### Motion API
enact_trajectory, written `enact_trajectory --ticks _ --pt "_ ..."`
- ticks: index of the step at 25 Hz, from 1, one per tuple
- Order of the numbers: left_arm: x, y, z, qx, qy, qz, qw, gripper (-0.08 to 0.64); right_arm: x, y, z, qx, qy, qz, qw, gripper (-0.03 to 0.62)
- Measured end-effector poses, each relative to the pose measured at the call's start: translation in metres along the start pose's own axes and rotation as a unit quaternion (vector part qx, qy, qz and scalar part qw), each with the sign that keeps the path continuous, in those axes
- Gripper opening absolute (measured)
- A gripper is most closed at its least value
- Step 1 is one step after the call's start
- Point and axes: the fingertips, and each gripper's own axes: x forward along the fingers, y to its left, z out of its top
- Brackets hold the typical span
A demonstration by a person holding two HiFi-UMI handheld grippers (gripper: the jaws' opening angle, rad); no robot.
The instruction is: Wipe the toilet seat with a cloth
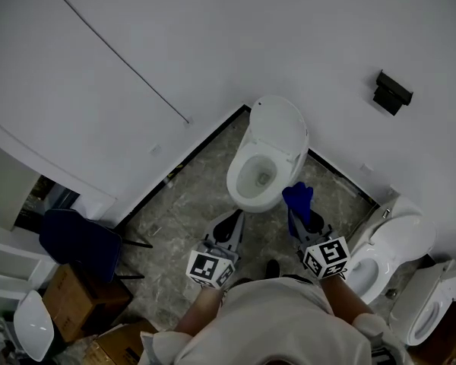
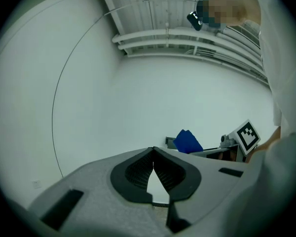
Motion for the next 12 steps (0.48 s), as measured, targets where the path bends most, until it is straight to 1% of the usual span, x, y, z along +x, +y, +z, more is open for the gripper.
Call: enact_trajectory --ticks 3,8,12 --pt "0.017 0.002 0.011 0.015 -0.009 0.0 0.9998 0.008 0.012 -0.011 0.006 0.0 -0.002 0.006 1.0 0.063" --pt "0.034 0.013 0.015 0.02 -0.008 0.007 0.9997 0.008 0.03 -0.019 0.011 0.003 -0.001 0.015 1.0 0.063" --pt "0.049 0.026 0.012 0.022 -0.004 0.004 0.9997 0.008 0.046 -0.03 0.008 0.007 0.005 0.003 1.0 0.063"
